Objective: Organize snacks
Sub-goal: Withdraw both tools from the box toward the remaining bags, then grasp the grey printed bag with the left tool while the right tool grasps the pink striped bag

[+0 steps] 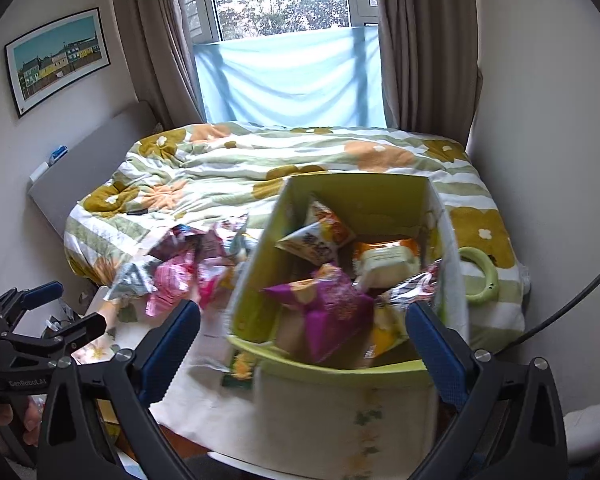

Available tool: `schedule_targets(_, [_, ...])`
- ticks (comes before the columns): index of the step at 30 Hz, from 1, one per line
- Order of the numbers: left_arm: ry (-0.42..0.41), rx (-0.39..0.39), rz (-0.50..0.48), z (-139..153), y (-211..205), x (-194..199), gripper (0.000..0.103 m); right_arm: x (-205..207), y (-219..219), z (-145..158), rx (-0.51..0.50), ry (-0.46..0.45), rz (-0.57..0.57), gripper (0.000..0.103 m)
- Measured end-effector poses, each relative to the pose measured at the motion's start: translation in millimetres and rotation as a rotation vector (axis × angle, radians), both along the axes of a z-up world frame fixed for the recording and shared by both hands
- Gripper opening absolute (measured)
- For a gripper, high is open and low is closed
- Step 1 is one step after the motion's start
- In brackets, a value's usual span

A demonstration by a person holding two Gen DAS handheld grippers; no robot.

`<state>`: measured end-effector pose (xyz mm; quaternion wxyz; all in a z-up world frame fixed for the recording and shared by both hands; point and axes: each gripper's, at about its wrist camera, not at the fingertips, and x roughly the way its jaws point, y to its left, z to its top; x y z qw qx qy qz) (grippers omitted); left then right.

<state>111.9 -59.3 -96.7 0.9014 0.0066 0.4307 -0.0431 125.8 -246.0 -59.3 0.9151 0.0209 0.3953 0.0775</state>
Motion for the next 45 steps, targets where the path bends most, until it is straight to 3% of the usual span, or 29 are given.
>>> schedule_targets(13, [0.058,-0.012,-0.093,-15.7,119.8,3.8,0.103,-9.5,106.9,-28.9,0.039,0.066,-0.097,0.102])
schedule_targets(24, [0.105,0.037,-0.24,-58.8,192.6,57.9,0.103,15.5,168.8,-68.7,0.097,0.122,-0.17,0.102])
schedule_targets(31, [0.153,0.13,-0.341,-99.9,195.9,103.9,0.103,52.7,194.8,-107.8,0.146,0.188,-0.155,0.102])
schedule_targets(36, [0.178,0.238,-0.417,-134.4,184.0,124.8,0.103,83.1,203.0,-139.5,0.206,0.237,-0.156,0.102])
schedule_targets(45, [0.228,0.331,-0.488,-182.8,160.9,164.3,0.103,123.3,206.0,-180.8,0.296,0.309,-0.19,0.102])
